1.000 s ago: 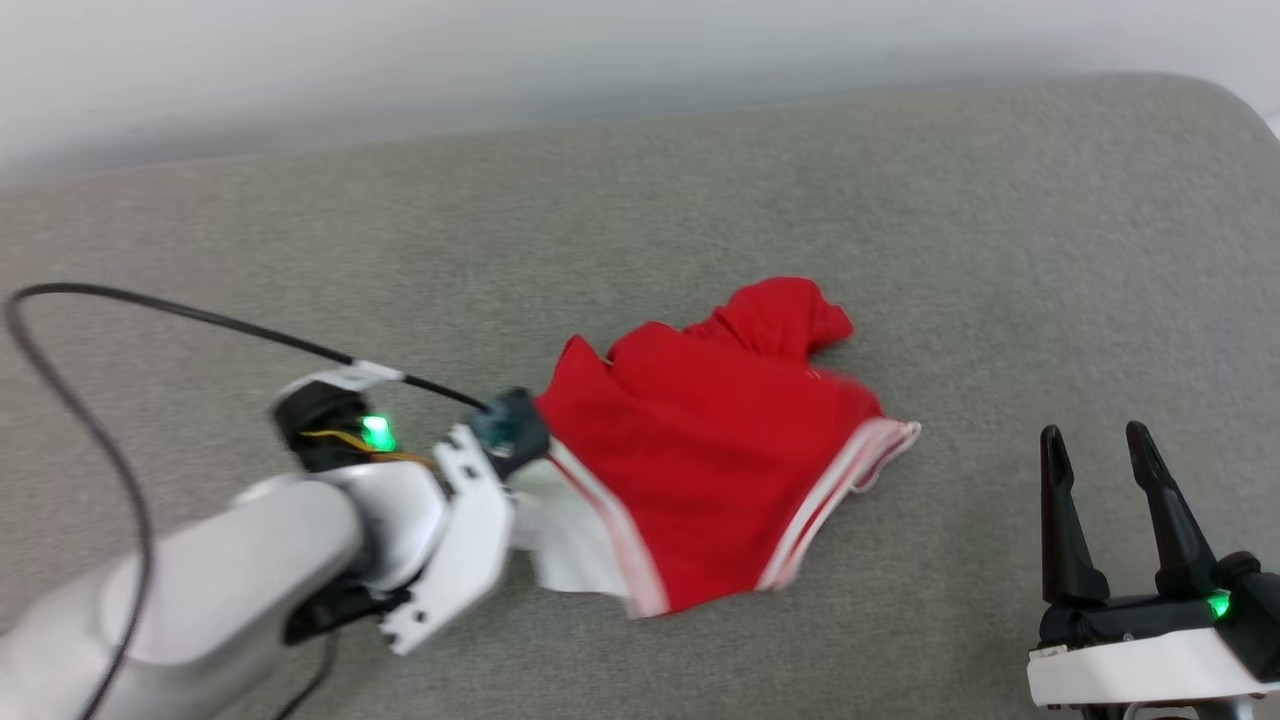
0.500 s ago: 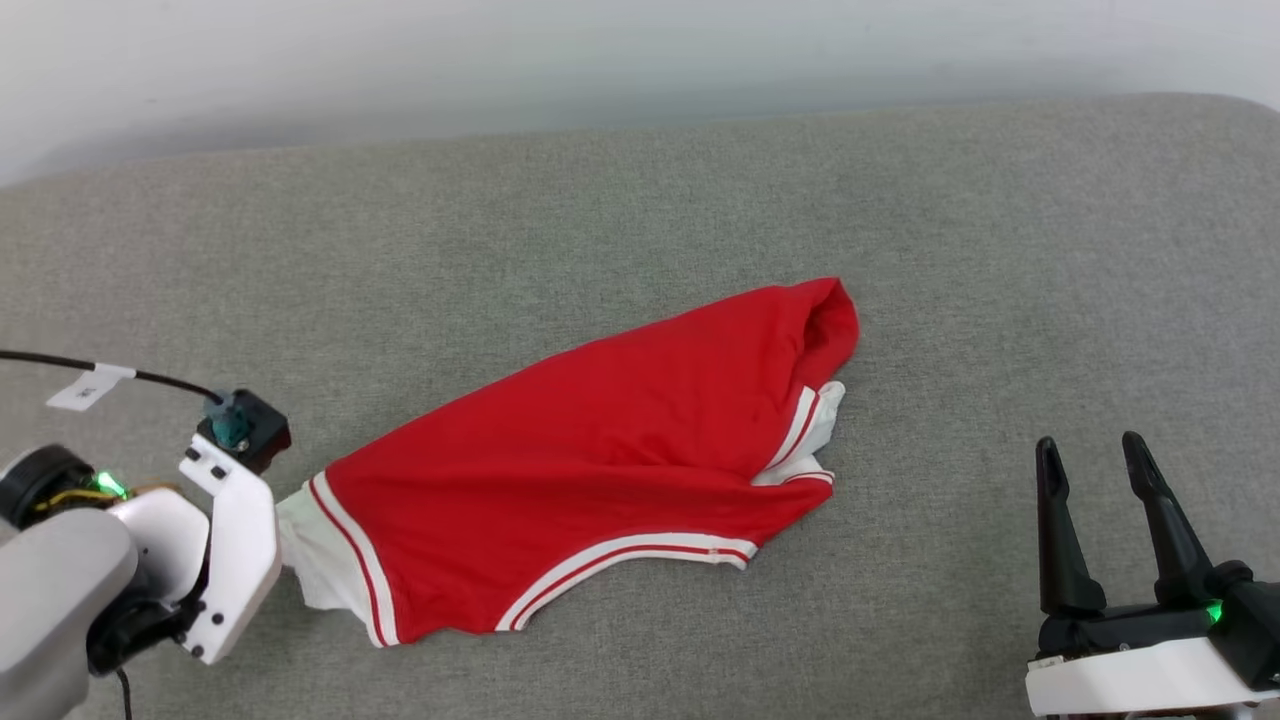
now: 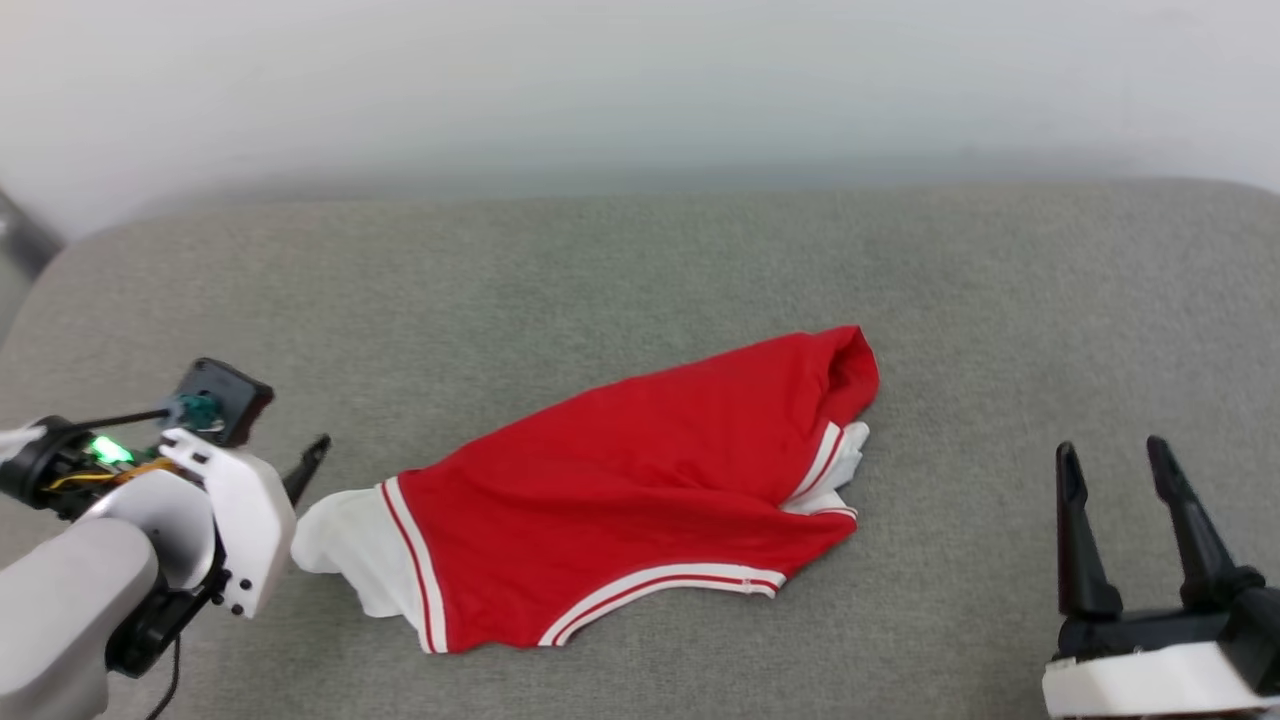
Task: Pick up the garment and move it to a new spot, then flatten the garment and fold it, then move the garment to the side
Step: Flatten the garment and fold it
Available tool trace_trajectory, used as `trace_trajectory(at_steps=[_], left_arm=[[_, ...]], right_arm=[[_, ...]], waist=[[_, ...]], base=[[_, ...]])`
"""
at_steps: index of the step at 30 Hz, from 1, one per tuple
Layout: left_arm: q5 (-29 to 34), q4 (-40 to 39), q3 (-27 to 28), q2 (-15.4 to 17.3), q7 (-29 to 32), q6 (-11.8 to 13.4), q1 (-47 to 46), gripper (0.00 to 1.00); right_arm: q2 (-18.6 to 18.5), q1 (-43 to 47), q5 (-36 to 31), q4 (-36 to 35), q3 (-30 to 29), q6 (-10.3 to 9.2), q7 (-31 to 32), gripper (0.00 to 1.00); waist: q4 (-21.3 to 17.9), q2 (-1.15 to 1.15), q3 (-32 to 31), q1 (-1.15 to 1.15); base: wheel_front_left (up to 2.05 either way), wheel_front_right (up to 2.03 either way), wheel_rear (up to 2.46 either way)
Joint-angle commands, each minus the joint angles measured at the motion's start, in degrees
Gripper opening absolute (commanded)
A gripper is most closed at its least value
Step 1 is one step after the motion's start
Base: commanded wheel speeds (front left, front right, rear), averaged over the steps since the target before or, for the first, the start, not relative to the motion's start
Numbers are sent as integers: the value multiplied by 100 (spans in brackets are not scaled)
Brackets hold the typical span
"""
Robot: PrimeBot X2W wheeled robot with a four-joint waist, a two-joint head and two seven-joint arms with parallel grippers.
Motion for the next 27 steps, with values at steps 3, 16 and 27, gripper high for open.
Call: trace_trajectory(at_steps=[3, 16, 27], left_arm=[[54, -355, 221, 88, -625, 534, 347, 100], [278, -1448, 1482, -563, -2384, 2685, 1896, 100], [1837, -2100, 3332, -1708, -2381, 2969, 3541, 100]], right_arm=[[9, -308, -305, -197, -67, -3, -14, 100], [-1010, -2100, -922, 266, 843, -4, -14, 100], [-2839, -3438, 936, 1330, 3915, -5, 1968, 100]], waist=[[231, 0, -310, 0], [438, 0, -425, 0], [601, 0, -258, 0]], base=[[0, 0, 0], [0, 0, 0], [0, 0, 0]])
